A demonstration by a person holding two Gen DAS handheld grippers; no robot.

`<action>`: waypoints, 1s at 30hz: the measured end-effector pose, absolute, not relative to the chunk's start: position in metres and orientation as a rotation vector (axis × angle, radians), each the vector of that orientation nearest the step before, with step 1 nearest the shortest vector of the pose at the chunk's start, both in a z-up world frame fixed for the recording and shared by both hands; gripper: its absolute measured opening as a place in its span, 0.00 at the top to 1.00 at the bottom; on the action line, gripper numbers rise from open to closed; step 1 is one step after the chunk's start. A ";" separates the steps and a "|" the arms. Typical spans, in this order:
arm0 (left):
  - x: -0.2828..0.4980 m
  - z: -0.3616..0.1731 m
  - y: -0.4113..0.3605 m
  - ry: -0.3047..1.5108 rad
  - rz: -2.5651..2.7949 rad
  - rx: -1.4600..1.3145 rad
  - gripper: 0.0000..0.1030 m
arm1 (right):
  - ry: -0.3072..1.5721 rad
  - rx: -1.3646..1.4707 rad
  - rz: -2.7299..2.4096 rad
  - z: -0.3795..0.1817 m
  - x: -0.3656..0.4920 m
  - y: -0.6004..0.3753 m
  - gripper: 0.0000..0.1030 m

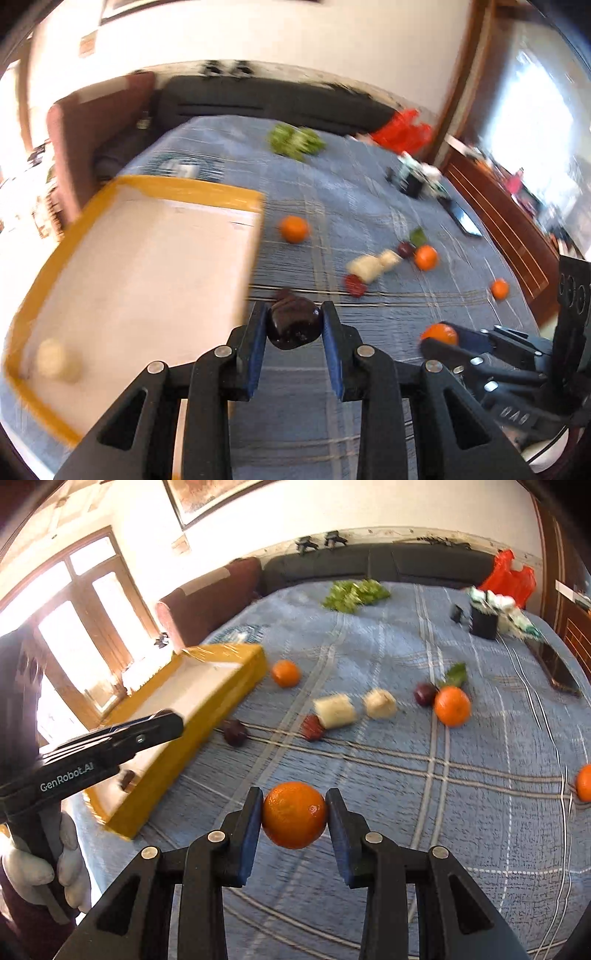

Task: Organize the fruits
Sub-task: 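Lower plum and mandarin into the yellow tray and open both tools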

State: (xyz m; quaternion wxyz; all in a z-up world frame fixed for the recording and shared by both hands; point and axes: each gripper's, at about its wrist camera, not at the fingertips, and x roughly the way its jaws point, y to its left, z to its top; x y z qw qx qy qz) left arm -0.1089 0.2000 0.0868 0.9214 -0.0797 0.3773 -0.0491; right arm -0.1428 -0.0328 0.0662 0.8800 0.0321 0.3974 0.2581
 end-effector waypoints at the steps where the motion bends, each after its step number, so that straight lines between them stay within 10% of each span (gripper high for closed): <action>1: -0.114 0.089 0.210 0.765 -0.073 -0.175 0.73 | 0.823 0.067 0.554 0.071 -0.143 -0.027 0.62; 30: -0.142 0.048 0.337 0.784 0.213 -0.328 0.72 | 1.018 -0.082 0.805 0.036 -0.095 0.186 0.62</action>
